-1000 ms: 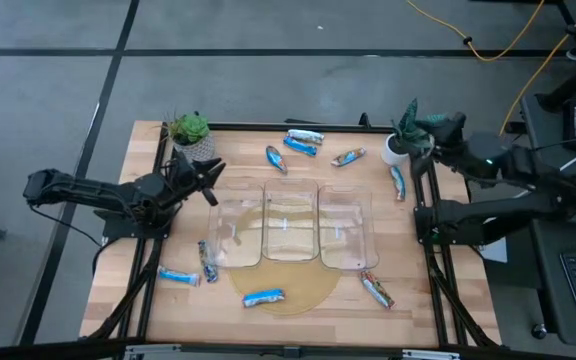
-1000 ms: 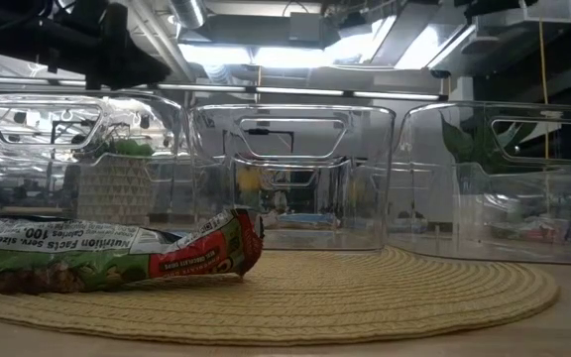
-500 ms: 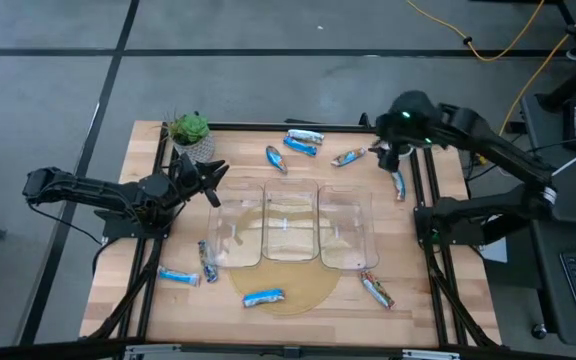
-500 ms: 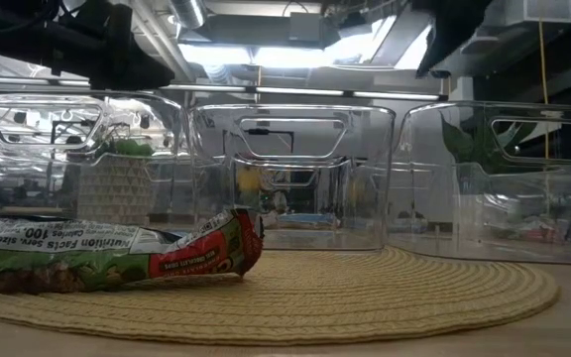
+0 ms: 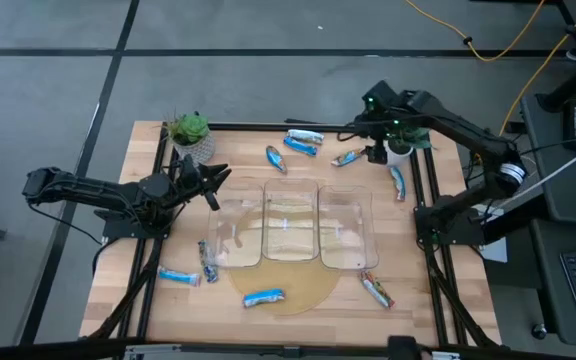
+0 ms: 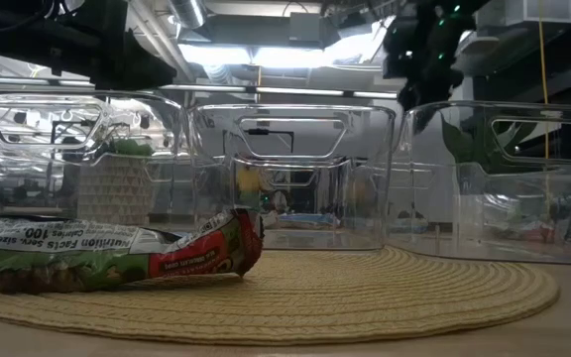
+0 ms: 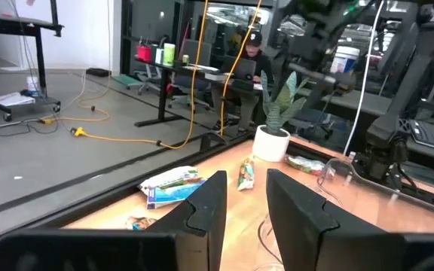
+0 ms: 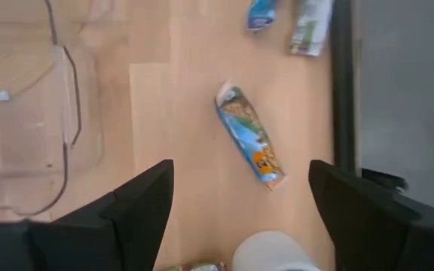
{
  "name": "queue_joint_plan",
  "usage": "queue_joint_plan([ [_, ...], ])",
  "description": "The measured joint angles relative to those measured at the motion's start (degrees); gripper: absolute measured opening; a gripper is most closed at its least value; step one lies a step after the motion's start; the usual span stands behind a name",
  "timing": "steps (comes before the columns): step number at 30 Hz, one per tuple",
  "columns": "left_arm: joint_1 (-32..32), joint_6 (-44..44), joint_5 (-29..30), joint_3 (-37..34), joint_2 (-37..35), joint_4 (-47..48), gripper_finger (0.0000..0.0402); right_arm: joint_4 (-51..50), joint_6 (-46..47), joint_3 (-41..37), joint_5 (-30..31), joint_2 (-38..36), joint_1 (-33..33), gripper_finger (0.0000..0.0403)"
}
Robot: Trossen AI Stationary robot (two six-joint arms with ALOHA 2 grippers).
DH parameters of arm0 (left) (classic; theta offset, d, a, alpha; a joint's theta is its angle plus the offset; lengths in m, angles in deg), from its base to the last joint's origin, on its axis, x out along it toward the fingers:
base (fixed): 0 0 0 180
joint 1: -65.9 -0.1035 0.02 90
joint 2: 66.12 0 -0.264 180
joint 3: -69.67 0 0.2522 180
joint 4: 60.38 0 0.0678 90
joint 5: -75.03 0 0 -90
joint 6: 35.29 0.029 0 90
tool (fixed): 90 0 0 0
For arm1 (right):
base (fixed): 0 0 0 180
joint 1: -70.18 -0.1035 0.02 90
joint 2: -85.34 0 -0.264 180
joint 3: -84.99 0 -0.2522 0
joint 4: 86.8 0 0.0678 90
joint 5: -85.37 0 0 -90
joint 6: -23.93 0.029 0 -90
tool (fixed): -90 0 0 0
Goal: Pick and place Granola Bars by type
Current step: Put the yellow granola bar into the right transparent bin
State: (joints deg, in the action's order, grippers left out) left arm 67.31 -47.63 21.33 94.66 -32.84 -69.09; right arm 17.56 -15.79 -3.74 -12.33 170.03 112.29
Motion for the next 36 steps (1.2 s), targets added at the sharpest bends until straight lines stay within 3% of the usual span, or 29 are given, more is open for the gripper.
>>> queue_joint_plan([
  [9,0.00,-0.66,-0.22,0.00,0.00,0.01,0.0088,1.77,-0.40,0.00,-4.11,10.63,2.21,0.0307],
  [19,-0.01,-0.59,0.06,0.00,0.00,0.04,0.0089,4.54,0.61,-0.04,-3.98,17.93,2.36,0.0307],
  [29,0.00,-0.57,0.12,0.00,0.00,0.06,0.0092,9.95,0.86,-0.04,2.64,26.00,2.36,0.0307],
  [36,0.00,-0.57,0.13,0.00,0.00,0.06,0.0091,11.62,1.10,-0.04,3.14,29.68,2.36,0.0307],
])
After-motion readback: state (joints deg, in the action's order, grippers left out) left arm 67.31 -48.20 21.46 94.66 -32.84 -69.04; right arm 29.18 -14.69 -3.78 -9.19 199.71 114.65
